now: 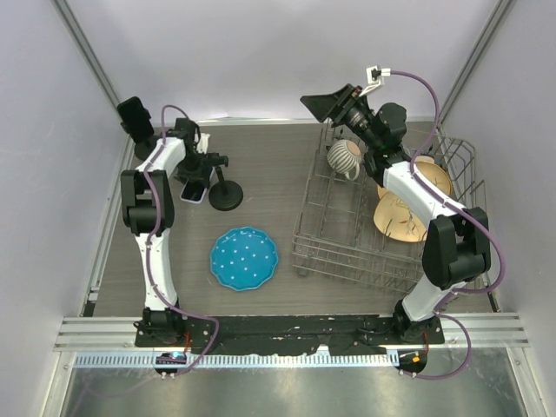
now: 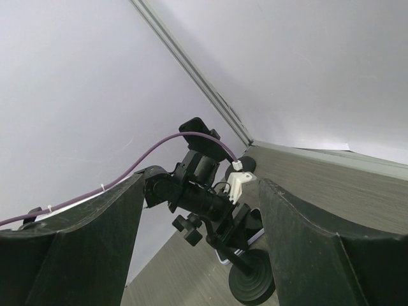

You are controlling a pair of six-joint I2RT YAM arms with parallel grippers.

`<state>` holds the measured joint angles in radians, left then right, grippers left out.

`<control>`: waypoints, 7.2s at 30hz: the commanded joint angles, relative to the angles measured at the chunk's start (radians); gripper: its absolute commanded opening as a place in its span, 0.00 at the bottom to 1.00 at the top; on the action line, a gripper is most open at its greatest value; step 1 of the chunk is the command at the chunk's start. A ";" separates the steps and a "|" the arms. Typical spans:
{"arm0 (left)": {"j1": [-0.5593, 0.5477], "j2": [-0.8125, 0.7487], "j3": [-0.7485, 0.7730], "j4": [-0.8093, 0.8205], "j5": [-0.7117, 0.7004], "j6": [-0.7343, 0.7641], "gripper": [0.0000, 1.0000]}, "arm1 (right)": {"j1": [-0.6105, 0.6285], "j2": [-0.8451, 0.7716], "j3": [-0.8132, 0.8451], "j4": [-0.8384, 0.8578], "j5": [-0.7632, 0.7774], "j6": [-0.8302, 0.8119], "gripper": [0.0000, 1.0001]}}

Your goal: Place the phone on the phone stand

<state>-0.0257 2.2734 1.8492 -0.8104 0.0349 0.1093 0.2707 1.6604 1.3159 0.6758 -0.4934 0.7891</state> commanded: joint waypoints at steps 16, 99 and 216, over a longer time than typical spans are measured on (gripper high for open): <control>0.018 -0.371 -0.214 0.053 -0.306 -0.348 0.00 | 0.056 0.055 0.149 -0.200 0.085 -0.097 0.71; 0.193 -0.318 -0.211 -0.366 -0.135 -1.444 1.00 | 0.248 -0.033 0.232 -0.443 0.346 -0.281 0.60; -0.273 -1.336 -0.556 -0.051 0.198 -1.758 0.79 | 0.751 -0.281 -0.293 0.199 0.305 -1.182 0.01</control>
<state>-0.3027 0.8417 1.2530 -0.6899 0.1848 -1.5028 0.9714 1.4631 1.0195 0.7017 -0.1989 -0.2493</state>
